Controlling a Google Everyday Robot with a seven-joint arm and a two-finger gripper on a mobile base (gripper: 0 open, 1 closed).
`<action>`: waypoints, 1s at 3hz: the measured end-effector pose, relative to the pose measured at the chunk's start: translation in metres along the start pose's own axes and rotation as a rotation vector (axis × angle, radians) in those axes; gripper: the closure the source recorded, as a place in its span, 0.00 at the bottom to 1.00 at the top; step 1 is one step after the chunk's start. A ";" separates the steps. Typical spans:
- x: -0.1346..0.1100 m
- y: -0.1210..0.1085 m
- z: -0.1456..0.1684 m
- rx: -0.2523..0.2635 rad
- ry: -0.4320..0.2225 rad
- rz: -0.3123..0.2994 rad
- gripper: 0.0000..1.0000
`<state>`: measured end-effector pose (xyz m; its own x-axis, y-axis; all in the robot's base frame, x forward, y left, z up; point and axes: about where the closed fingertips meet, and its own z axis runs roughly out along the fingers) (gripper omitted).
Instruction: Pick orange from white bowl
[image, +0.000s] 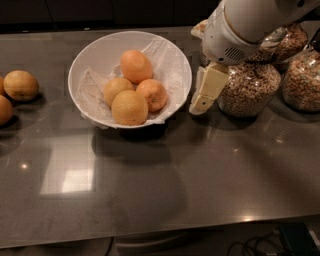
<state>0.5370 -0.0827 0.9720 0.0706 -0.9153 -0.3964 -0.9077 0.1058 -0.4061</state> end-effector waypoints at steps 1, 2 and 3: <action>-0.024 -0.013 0.015 0.055 -0.047 -0.061 0.00; -0.040 -0.023 0.028 0.092 -0.096 -0.098 0.00; -0.050 -0.034 0.041 0.102 -0.163 -0.095 0.00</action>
Offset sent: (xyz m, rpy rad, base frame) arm 0.0483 0.0655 -0.0018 0.0931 -0.1889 0.1239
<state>0.5814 -0.0247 0.9723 0.2276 -0.8491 -0.4766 -0.8478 0.0680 -0.5260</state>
